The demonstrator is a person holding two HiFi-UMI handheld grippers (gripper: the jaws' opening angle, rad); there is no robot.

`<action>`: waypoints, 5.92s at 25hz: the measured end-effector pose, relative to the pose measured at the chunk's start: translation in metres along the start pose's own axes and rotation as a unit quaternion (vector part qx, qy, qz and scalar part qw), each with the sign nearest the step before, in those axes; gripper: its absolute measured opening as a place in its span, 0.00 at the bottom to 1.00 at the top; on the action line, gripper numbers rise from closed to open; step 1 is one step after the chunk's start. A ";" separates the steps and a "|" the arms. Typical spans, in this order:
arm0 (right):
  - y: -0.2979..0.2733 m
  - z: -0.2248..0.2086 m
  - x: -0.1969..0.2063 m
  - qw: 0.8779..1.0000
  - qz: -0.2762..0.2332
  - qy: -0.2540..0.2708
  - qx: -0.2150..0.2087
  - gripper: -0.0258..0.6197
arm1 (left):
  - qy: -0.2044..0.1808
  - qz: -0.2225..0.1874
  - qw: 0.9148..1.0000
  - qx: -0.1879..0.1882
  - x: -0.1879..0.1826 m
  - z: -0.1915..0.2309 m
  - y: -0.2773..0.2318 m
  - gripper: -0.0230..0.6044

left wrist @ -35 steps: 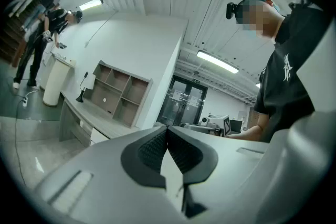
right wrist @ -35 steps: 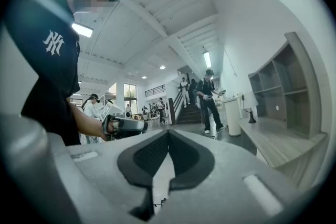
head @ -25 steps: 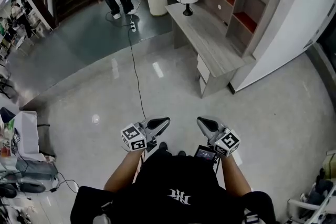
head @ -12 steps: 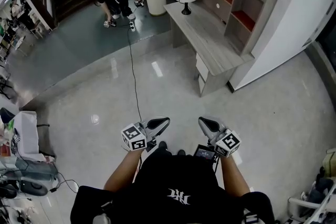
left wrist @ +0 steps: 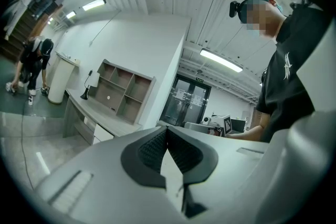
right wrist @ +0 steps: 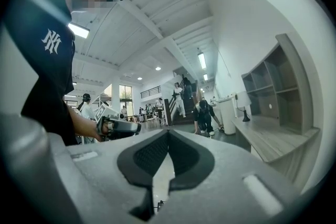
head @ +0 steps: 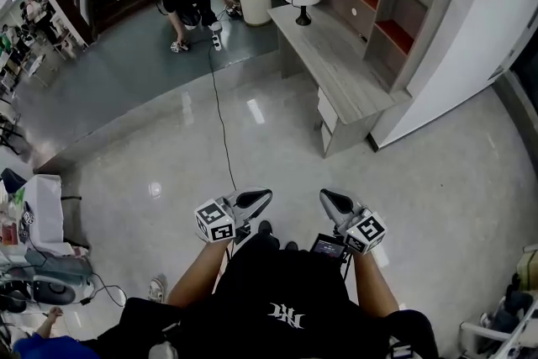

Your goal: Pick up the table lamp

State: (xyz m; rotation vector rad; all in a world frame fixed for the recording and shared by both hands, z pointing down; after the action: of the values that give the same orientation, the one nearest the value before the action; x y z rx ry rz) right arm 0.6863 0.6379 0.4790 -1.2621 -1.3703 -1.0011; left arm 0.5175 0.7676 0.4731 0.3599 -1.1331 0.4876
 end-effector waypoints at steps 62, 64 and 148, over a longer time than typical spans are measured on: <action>-0.458 -0.337 -0.083 0.999 0.042 -0.017 0.014 0.04 | 0.046 -0.042 0.998 -0.014 -0.198 0.531 -0.084 0.03; -0.475 -0.357 -0.092 0.999 0.037 -0.014 0.012 0.04 | 0.042 -0.046 0.998 -0.019 -0.211 0.551 -0.094 0.03; -0.716 -0.696 -0.135 0.944 -0.053 -0.167 0.281 0.04 | 0.108 0.105 0.970 0.189 -0.414 1.069 -0.321 0.03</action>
State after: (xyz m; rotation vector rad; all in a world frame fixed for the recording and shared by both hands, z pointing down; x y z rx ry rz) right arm 0.0603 -0.1515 0.5017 -0.9490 -1.8374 -0.4112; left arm -0.2717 -0.1241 0.4936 0.5072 -0.8672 0.9145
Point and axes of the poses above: the fingertips, and each gripper's own axes: y backward along the fingers, z to its left, x out of its underside, the point moved 5 cm from there along y, backward along the fingers, and after that the axes turned 7 degrees about x, right-handed, at the moved point
